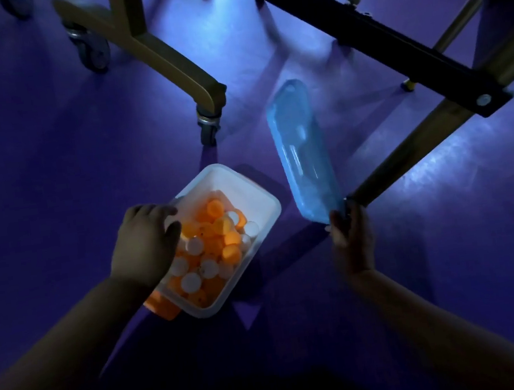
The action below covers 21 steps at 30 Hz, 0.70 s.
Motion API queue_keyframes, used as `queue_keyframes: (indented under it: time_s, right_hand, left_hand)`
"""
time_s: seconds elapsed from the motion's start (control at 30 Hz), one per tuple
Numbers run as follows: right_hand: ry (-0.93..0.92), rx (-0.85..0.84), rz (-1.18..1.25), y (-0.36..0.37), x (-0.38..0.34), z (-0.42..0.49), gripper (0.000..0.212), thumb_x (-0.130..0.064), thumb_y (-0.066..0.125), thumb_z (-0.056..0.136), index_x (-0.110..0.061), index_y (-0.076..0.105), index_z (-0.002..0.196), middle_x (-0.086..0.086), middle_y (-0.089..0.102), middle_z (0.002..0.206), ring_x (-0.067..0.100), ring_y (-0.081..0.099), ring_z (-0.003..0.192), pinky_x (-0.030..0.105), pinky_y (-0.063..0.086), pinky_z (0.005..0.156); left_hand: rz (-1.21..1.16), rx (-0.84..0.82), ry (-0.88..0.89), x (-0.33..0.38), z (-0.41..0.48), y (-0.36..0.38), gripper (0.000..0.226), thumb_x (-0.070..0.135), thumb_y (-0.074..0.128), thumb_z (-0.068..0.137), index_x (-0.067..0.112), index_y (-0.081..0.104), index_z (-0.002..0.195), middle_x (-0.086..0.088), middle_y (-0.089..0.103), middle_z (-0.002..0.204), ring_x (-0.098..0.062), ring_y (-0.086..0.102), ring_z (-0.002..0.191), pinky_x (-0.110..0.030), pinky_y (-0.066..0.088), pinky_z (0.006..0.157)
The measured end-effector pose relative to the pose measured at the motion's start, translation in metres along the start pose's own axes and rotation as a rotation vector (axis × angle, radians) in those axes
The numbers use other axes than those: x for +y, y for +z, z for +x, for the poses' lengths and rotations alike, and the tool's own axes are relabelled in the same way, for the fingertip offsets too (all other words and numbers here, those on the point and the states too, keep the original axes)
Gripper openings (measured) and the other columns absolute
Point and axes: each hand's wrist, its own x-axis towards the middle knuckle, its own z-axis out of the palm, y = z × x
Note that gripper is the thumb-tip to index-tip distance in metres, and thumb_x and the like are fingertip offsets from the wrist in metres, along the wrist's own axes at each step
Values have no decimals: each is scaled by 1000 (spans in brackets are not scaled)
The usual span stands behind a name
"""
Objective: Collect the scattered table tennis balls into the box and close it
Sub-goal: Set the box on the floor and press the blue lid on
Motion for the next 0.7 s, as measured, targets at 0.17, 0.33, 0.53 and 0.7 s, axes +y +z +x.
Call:
queue_keyframes:
  time_s: [0.17, 0.33, 0.53, 0.7]
  right_hand:
    - [-297, -96, -32, 15, -13, -12, 34, -27, 50, 88, -5, 60, 110, 1, 52, 100, -3, 44, 86, 15, 36, 78]
    - [-425, -398, -237, 23, -16, -14, 45, -30, 53, 85, -4, 59, 121, 10, 47, 132, 2, 34, 114, 27, 37, 86]
    - [-682, -471, -255, 30, -7, -20, 34, -24, 46, 88, -18, 47, 122, 0, 35, 137, 9, 42, 116, 26, 48, 85]
    - [-537, -437, -343, 44, 2, -8, 41, -22, 41, 90, -15, 54, 129, 5, 39, 147, 18, 40, 129, 26, 36, 103]
  left_hand:
    - [-161, 186, -228, -25, 6, -12, 25, 15, 40, 95, 0, 60, 92, -20, 63, 89, -38, 55, 87, -43, 45, 75]
    - [-389, 322, -538, -45, 5, -26, 28, 20, 41, 97, 0, 60, 104, -21, 63, 97, -40, 55, 95, -46, 45, 81]
    - [-268, 46, -409, -56, 4, -10, 44, 20, 63, 87, 4, 53, 127, -18, 57, 126, -35, 50, 117, -42, 41, 99]
    - [-136, -156, -365, -60, 1, 2, 69, 38, 67, 78, 9, 43, 137, -15, 47, 138, -36, 40, 126, -41, 34, 103]
